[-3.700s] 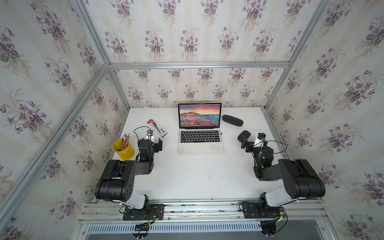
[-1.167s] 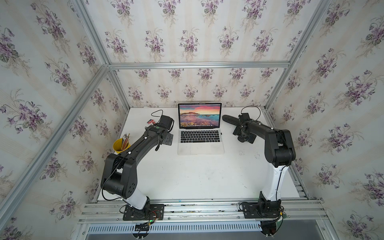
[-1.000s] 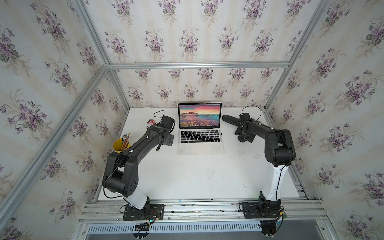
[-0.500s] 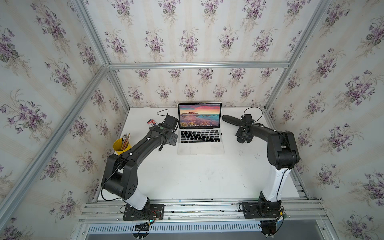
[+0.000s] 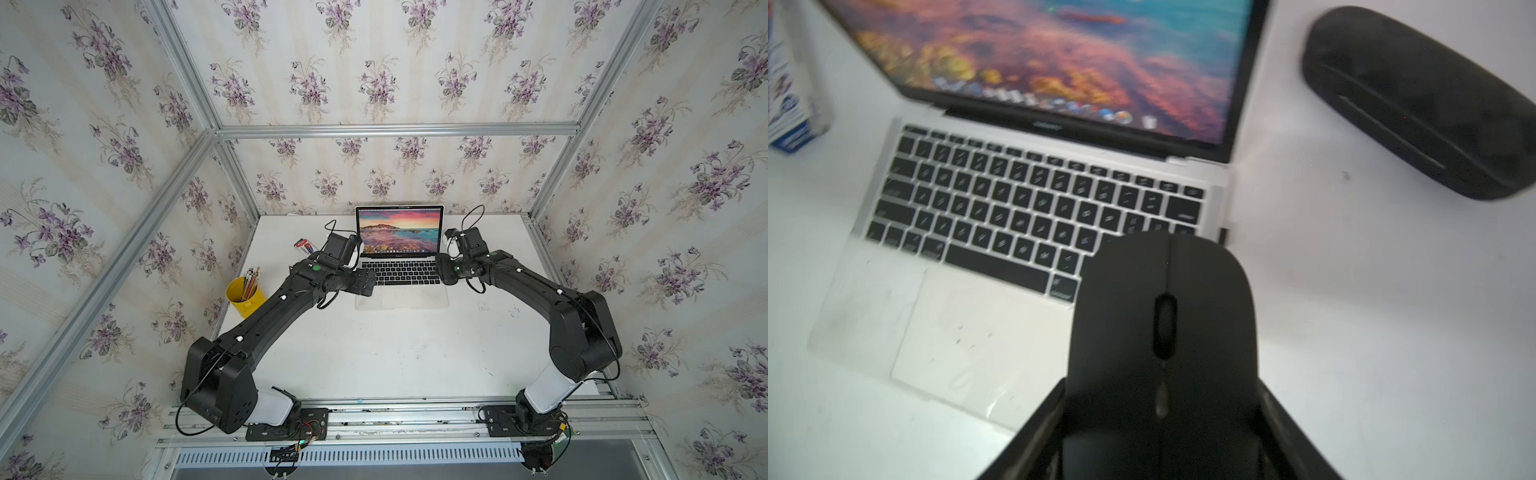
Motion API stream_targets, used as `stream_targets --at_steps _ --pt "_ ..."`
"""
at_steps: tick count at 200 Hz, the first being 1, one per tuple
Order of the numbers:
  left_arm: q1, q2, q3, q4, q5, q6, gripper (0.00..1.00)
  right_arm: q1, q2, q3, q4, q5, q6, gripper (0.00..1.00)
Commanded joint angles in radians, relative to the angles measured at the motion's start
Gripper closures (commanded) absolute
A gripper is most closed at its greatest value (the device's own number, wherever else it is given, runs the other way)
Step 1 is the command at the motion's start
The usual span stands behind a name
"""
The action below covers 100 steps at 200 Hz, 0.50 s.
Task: Remove the wireless mouse receiver from the laptop
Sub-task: Pick up the mouse from the center of the board.
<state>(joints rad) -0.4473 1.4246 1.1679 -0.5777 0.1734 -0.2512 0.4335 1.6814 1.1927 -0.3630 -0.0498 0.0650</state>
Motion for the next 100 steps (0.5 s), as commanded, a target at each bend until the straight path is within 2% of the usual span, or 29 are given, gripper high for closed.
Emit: stream_targets --at_steps 1,19,23,42,68,100 --pt "-0.010 -0.003 -0.022 0.124 0.243 -0.081 0.01 0.060 -0.020 -0.004 0.031 -0.045 -0.128 0.69" --pt "-0.021 -0.003 -0.051 0.213 0.324 -0.138 0.01 0.097 -0.039 -0.004 0.053 -0.085 -0.162 0.69" --pt "-0.022 -0.001 -0.057 0.232 0.337 -0.152 0.01 0.138 -0.044 -0.005 0.059 -0.095 -0.166 0.69" --pt "-0.027 0.003 -0.091 0.325 0.379 -0.218 0.01 0.161 -0.073 -0.025 0.101 -0.151 -0.169 0.69" --pt "-0.027 0.003 -0.144 0.439 0.376 -0.306 0.01 0.193 -0.101 -0.040 0.115 -0.193 -0.184 0.69" --pt "-0.028 0.031 -0.195 0.591 0.396 -0.419 0.01 0.228 -0.112 -0.053 0.122 -0.188 -0.195 0.69"
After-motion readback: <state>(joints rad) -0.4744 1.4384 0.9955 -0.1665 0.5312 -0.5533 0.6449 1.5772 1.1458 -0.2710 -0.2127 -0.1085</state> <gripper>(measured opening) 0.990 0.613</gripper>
